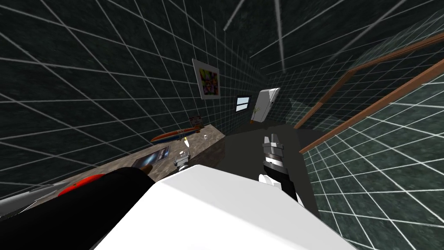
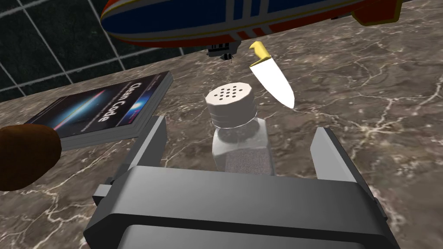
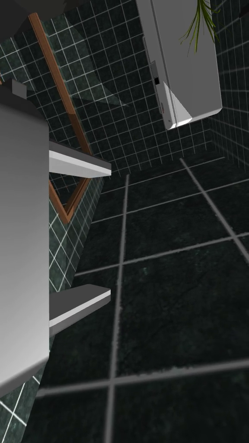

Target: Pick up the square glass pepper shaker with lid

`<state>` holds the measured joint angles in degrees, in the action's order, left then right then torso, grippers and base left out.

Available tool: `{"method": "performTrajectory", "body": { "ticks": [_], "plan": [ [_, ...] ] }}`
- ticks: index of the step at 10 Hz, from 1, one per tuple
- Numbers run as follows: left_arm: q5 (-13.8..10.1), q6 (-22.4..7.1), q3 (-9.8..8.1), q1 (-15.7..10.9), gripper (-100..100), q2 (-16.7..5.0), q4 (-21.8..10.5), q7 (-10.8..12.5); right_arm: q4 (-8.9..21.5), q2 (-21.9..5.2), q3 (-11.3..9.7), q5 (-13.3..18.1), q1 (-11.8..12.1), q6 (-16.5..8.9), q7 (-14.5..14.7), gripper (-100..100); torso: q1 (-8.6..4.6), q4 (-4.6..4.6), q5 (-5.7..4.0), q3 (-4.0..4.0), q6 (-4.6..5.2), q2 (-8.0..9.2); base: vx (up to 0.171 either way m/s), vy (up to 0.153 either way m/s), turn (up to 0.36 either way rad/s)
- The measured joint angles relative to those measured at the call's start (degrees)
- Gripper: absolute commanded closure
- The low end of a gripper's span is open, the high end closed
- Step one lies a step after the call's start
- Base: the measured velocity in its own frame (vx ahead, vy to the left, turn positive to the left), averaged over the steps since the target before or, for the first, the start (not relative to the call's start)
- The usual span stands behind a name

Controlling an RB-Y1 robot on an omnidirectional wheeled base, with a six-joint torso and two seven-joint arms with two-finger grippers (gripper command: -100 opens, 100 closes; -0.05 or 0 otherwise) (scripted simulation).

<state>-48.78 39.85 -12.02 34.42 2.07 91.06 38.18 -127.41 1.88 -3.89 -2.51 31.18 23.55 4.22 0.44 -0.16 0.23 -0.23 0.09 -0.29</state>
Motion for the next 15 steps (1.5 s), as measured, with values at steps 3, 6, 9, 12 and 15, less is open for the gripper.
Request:
{"method": "performTrajectory", "body": {
  "ticks": [3, 6, 9, 12, 15],
  "plan": [
    [2.12, -1.83, 2.12, -4.59, -100, -3.27, -3.87, 3.23, 0.00, 0.00, 0.00, 0.00, 0.02, 0.00, 0.00, 0, -0.24, -0.03, -0.05, -0.09, -0.03, -0.17, 0.035, -0.066, 0.324],
    [4.41, -2.58, 4.54, -10.26, -100, -6.66, -9.65, 7.33, 0.00, 0.00, 0.00, 0.00, 0.01, 0.00, 0.00, 0, -0.21, -0.04, -0.05, -0.11, -0.01, -0.19, 0.029, -0.055, 0.265],
    [6.03, -3.73, 6.30, -14.09, -100, -8.42, -12.33, 9.32, 0.00, 0.00, 0.00, 0.00, 0.00, 0.00, 0.00, 0, -0.18, -0.03, -0.03, -0.09, 0.05, -0.16, 0.015, -0.041, 0.230],
    [7.54, -4.72, 7.76, -19.07, -100, -10.61, -16.42, 11.66, 0.00, 0.00, 0.00, 0.00, 0.00, 0.00, 0.00, 0, -0.20, -0.03, -0.04, -0.10, 0.06, -0.18, 0.021, -0.060, 0.346],
    [10.02, -6.36, 10.33, -25.29, -100, -14.18, -21.98, 15.51, 0.00, 0.00, 0.00, 0.00, 0.01, 0.00, 0.00, 0, -0.22, -0.04, -0.08, -0.10, -0.07, -0.17, 0.014, -0.076, 0.344]
  ]
}}
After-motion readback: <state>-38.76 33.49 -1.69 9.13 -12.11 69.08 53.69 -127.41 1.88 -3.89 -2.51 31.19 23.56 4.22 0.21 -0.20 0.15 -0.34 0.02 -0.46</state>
